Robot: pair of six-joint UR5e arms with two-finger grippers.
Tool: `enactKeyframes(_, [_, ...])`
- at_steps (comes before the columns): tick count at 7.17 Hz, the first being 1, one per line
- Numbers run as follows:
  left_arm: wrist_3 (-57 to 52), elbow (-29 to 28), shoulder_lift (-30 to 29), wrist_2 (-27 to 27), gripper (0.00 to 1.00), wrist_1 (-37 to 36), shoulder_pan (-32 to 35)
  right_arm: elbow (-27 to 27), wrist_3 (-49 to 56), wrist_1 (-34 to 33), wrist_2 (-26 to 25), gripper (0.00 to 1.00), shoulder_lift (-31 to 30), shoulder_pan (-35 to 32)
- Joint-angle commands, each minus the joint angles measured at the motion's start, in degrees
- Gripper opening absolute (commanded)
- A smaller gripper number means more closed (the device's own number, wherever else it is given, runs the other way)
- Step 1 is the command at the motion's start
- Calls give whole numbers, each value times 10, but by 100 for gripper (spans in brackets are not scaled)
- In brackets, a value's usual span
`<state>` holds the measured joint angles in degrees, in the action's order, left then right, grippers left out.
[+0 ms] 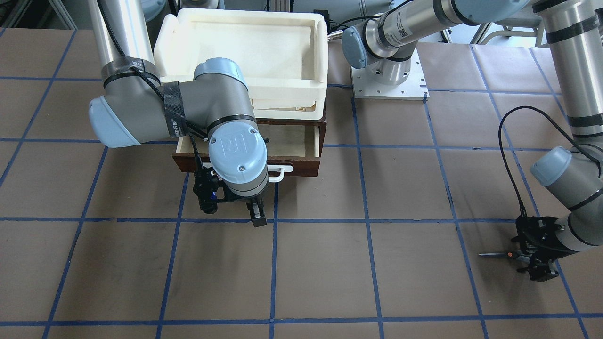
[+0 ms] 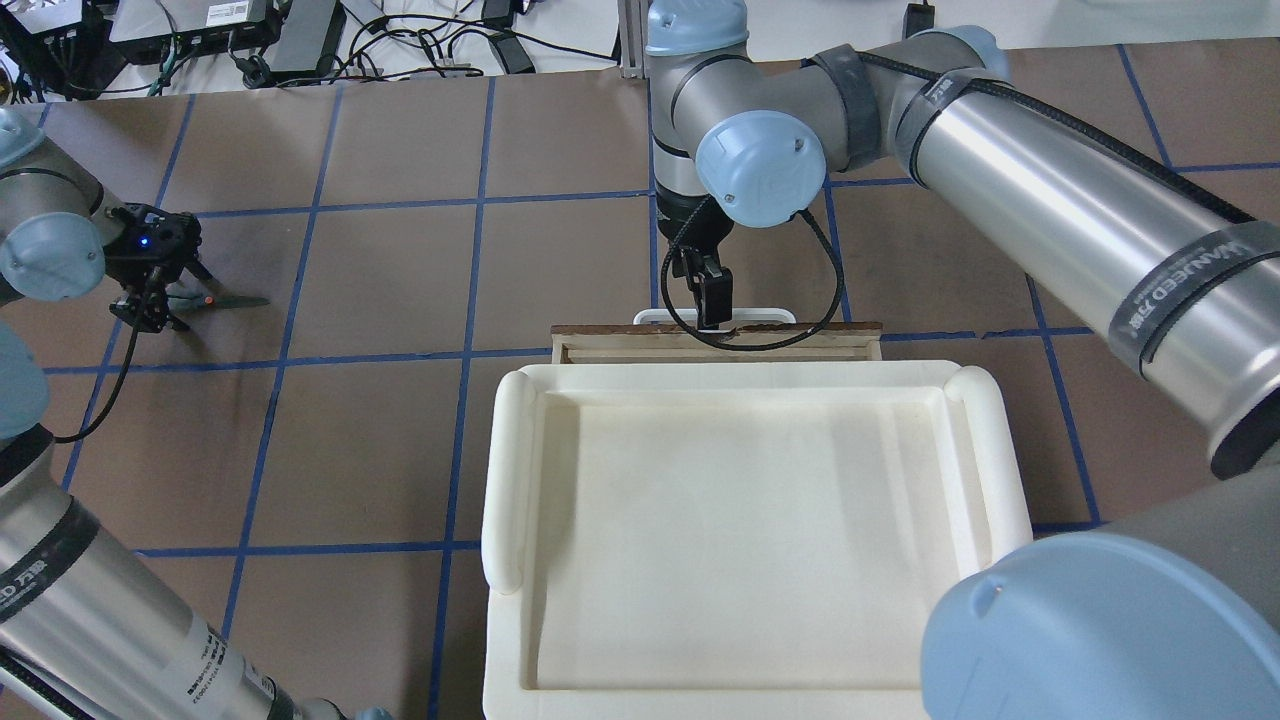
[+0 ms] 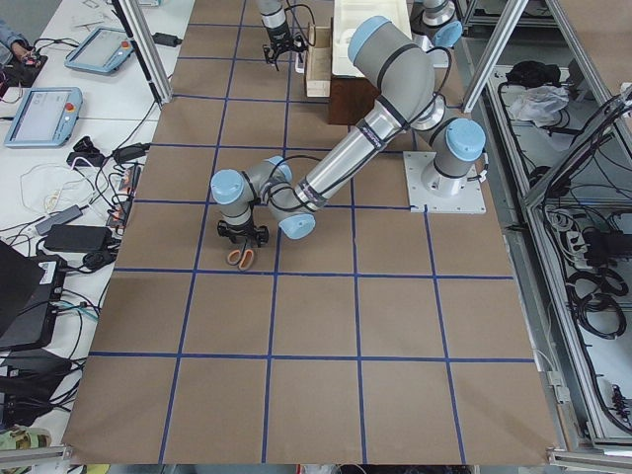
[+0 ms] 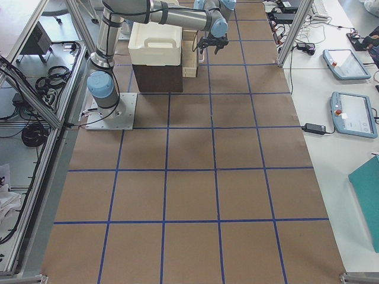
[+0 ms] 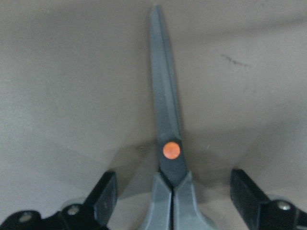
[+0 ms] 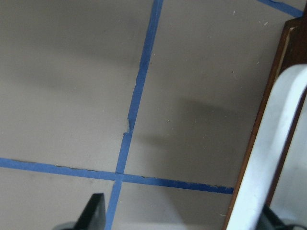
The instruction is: Place scissors in drawer with both arms
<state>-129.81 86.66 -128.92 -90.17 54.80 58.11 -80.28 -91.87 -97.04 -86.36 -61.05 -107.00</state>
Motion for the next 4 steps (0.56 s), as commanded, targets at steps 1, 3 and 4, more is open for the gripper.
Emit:
enactKeyframes(1, [-2,-11,0,0,75,16,0,20,12,0,-1,100,10,1])
enactKeyframes(3, [-3,-11,-2,1,58,19,0,33,24,-1,-2,100,25,2])
enactKeyframes(4, [-3,-11,-3,1,46,21,0,39,30,-1,-2,100,29,7])
